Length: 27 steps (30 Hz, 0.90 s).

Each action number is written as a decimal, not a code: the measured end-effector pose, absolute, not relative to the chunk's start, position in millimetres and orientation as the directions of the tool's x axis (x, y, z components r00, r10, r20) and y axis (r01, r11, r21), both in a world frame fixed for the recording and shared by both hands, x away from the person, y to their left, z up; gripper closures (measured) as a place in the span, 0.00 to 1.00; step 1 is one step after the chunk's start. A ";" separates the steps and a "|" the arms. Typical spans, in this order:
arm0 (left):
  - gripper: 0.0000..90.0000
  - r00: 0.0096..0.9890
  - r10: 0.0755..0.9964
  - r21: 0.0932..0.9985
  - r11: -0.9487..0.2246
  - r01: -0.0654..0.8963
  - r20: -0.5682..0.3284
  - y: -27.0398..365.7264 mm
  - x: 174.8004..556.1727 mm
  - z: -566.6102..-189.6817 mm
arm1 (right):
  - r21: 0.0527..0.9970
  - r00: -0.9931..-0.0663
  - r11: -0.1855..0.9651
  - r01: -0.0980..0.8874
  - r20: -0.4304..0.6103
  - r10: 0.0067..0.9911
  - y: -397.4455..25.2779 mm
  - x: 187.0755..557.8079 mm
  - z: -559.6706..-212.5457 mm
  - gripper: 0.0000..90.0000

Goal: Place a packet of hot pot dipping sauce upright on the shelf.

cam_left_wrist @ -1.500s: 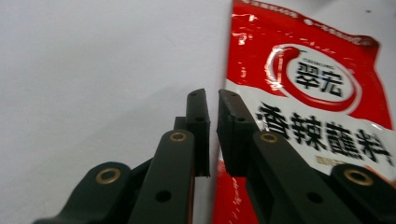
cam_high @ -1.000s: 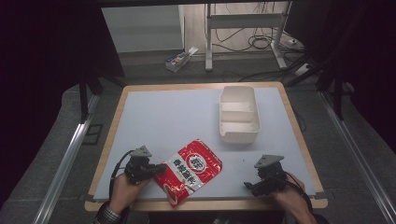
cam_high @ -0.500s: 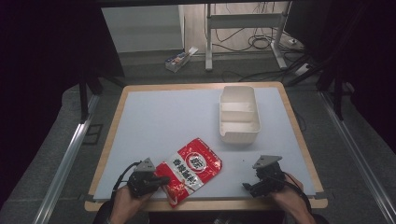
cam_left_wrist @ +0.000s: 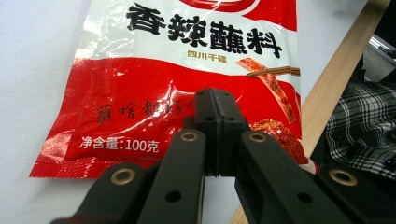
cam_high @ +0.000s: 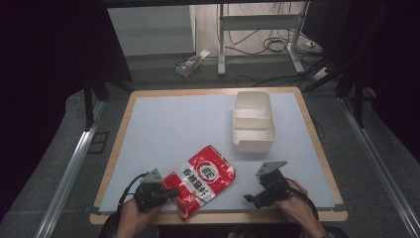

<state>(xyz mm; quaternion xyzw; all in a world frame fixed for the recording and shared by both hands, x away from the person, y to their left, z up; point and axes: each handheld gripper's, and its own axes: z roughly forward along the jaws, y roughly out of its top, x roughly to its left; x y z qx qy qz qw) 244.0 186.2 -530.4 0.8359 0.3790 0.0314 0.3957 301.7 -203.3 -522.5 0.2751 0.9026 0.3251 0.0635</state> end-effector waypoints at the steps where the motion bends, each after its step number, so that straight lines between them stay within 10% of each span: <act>1: 1.00 0.710 0.659 0.685 -0.399 0.609 -0.247 186.2 243.8 -530.4 | 0.622 -0.843 0.637 0.455 0.071 0.533 -200.4 302.8 -523.1 0.01; 18: 1.00 0.707 0.661 0.678 -0.401 0.616 -0.252 187.0 243.9 -529.8 | 0.614 -0.865 0.635 0.469 0.174 0.470 -132.0 332.9 -525.6 0.04; 27: 1.00 0.712 0.656 0.678 -0.407 0.612 -0.249 187.2 244.5 -529.6 | 0.623 -0.860 0.614 0.486 0.213 0.464 -108.1 339.1 -518.8 0.35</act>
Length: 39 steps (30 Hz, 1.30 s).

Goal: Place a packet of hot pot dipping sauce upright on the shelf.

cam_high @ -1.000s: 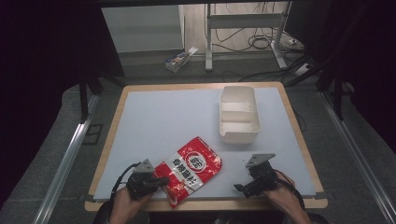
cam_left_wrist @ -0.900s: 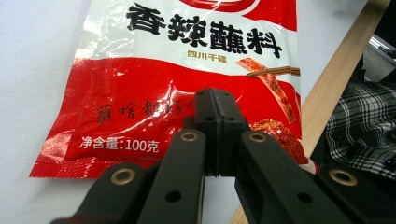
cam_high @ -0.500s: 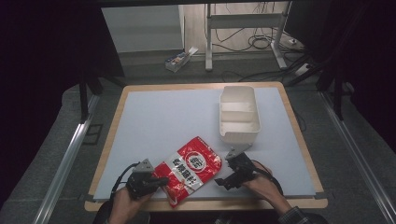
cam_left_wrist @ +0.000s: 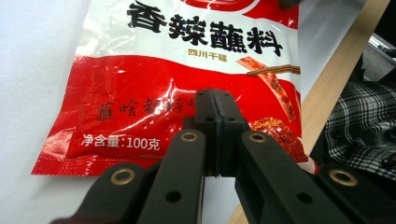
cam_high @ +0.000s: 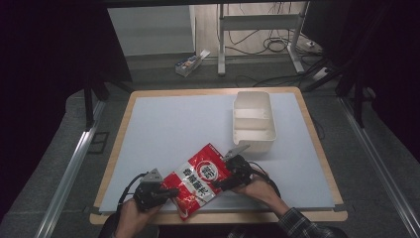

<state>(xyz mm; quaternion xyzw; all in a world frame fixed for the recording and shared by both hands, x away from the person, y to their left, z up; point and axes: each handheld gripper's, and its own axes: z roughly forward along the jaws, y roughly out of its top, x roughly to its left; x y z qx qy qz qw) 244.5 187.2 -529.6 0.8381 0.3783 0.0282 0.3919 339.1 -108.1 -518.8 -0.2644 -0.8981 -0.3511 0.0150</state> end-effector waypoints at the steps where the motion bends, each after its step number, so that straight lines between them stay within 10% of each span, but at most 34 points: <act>1: 1.00 0.712 0.656 0.678 -0.406 0.612 -0.249 187.3 244.5 -529.6 | 0.624 -0.859 0.612 0.486 0.214 0.464 -105.1 339.7 -517.4 0.40; 15: 0.94 0.723 0.642 0.683 -0.411 0.604 -0.253 189.3 245.1 -528.6 | 0.636 -0.886 0.632 0.443 0.204 0.416 -75.9 338.9 -514.9 0.97; 29: 0.32 0.705 0.672 0.782 -0.304 0.543 -0.228 201.6 245.9 -522.7 | 0.686 -0.883 0.563 0.462 0.299 0.361 -81.4 349.4 -478.7 0.99; 39: 0.18 0.691 0.705 0.792 -0.327 0.516 -0.160 206.3 245.3 -521.8 | 0.729 -0.908 0.547 0.411 0.271 0.321 -77.5 352.8 -438.3 0.99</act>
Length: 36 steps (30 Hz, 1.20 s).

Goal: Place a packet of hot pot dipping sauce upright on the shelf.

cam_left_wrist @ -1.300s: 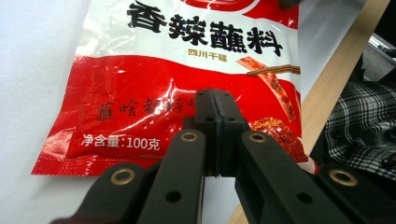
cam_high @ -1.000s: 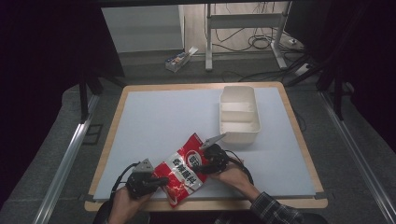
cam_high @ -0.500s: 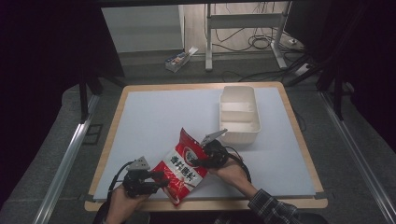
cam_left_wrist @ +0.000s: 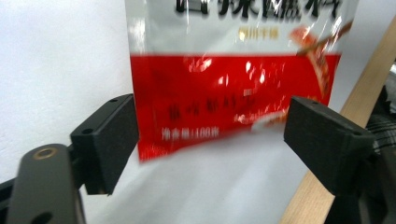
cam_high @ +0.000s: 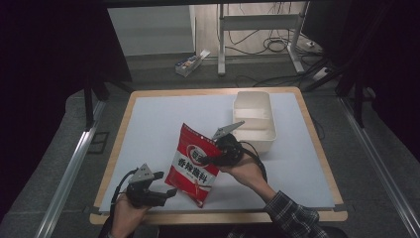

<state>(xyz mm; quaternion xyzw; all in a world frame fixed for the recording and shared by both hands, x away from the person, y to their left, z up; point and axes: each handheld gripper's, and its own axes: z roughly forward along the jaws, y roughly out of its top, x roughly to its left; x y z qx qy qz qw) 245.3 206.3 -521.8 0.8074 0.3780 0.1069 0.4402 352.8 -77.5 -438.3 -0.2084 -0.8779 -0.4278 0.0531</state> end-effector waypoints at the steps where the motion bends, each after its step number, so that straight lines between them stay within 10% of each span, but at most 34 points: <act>1: 0.16 0.690 0.705 0.791 -0.324 0.519 -0.164 206.3 245.4 -521.8 | 0.731 -0.908 0.545 0.410 0.270 0.321 -77.2 352.9 -434.0 0.99; 36: 0.01 0.696 0.712 0.772 -0.394 0.498 -0.086 207.2 250.2 -528.6 | 0.801 -0.878 0.491 0.341 0.085 0.471 -96.0 420.9 -357.2 0.99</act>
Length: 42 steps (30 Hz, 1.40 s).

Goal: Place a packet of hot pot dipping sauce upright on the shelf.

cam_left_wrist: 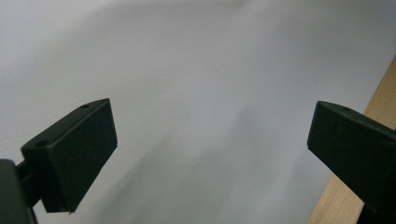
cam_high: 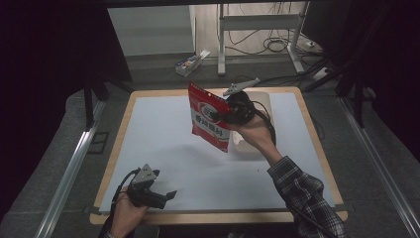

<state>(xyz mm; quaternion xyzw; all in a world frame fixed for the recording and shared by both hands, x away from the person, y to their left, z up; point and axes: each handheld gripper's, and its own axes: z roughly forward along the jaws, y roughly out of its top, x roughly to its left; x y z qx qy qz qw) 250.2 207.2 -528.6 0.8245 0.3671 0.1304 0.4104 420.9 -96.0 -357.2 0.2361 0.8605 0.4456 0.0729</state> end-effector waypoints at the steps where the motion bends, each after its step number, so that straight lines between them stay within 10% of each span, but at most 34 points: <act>1: 0.01 0.695 0.713 0.772 -0.391 0.501 -0.090 207.7 250.7 -528.8 | 0.803 -0.877 0.492 0.337 0.079 0.473 -96.7 423.3 -355.5 0.99; 42: 0.01 0.681 0.724 0.762 -0.377 0.527 -0.113 212.1 253.9 -529.9 | 0.842 -0.776 0.403 0.358 0.029 0.630 -118.9 530.8 -334.9 0.99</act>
